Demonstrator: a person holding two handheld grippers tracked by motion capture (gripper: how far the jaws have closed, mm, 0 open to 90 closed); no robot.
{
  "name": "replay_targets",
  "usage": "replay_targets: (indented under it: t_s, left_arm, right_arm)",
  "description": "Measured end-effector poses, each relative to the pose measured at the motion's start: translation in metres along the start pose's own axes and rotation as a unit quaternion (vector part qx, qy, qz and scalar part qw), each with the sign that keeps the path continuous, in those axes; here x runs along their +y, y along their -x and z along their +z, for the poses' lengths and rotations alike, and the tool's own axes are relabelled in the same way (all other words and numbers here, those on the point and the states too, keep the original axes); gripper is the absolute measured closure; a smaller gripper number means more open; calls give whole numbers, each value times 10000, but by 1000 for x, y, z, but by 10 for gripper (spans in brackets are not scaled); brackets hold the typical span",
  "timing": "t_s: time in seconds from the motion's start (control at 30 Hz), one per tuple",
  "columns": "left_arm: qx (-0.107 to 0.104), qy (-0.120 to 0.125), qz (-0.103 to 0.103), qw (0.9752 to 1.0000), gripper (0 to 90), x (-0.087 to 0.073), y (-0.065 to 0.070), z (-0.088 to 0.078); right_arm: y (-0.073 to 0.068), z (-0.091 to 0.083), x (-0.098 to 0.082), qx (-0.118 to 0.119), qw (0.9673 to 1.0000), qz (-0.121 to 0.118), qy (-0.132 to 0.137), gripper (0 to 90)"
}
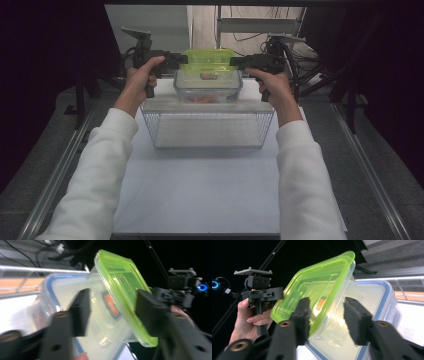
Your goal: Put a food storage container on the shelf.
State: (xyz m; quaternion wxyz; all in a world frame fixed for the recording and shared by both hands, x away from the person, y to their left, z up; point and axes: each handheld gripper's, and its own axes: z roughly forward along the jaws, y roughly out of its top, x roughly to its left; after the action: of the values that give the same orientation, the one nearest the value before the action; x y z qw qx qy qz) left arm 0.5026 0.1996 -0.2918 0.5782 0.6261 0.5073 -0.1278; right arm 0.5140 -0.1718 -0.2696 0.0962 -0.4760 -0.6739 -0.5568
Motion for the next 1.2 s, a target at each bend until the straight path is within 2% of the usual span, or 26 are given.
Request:
replay_targets:
  t_s: [0.13,0.2,0.33,0.5,0.6,0.87,1.07,1.2]
  left_arm:
    - [20,149,117,9998,291,0,2,-3]
    - [23,206,194,9996,262,-1,5,-5]
    - [-67,291,313,9991,245,-3,11,-12]
    - [-84,320,343,9989,235,-11,18,-20]
    - [-17,327,397,9987,232,-19,21,-25]
    - [96,315,630,9975,233,-50,29,-46]
    - [63,305,919,9953,232,-85,37,-68]
    - [190,195,1151,9930,233,-111,38,-77]
  right_arm:
    - [-3,-3,1,-115,9996,-216,100,425]
    - [-5,-6,1,-76,9994,-283,165,408]
    - [-8,-15,1,-105,9990,-405,185,391]
    - [-13,-25,-3,-61,9987,-476,151,380]
    - [-15,-31,-9,-25,9984,-539,164,370]
    - [-21,-47,-32,4,9974,-711,107,365]
    - [-28,-63,-54,72,9954,-950,40,366]
    - [-32,-71,-73,141,9942,-1064,-9,367]
